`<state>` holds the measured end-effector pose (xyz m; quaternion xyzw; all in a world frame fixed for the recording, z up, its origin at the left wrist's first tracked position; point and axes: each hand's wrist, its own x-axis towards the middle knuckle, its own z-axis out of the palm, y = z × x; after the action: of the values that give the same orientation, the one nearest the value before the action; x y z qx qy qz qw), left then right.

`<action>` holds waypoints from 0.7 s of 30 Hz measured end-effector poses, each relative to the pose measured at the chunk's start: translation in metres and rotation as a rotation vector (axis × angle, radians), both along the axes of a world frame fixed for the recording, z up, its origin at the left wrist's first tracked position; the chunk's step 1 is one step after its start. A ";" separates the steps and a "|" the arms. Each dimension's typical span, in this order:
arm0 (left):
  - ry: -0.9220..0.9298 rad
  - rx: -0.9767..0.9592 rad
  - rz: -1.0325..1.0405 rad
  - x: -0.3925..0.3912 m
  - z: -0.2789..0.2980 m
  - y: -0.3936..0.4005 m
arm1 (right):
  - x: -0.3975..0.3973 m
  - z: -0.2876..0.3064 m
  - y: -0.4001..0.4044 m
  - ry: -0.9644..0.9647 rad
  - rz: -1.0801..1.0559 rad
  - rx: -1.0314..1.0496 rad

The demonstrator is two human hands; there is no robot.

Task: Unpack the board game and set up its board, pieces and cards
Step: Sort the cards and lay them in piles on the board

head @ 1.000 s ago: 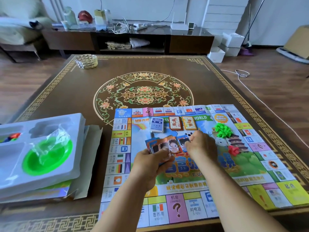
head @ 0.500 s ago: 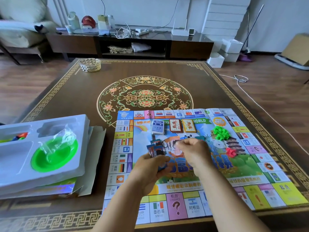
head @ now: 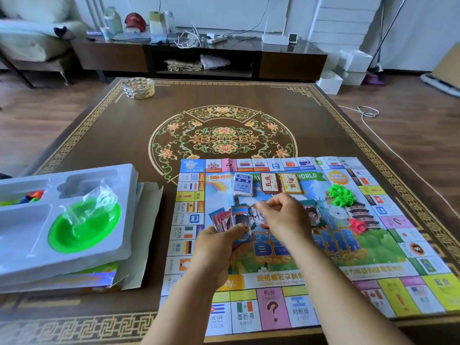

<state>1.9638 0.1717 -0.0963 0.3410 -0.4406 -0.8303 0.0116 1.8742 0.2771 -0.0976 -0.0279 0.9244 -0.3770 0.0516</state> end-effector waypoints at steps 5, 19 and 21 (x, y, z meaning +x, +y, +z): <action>0.029 -0.043 -0.032 -0.001 0.003 0.012 | 0.037 0.016 0.012 -0.381 0.094 -0.454; -0.010 -0.114 -0.063 -0.015 0.006 0.032 | 0.033 0.006 0.033 -0.261 -0.126 -0.445; -0.019 -0.126 -0.052 -0.019 0.004 0.035 | 0.028 0.004 0.038 -0.222 -0.156 -0.445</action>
<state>1.9450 0.2062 -0.0926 0.3360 -0.5009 -0.7976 0.0072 1.9025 0.3148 -0.0933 0.0745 0.8067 -0.5747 0.1158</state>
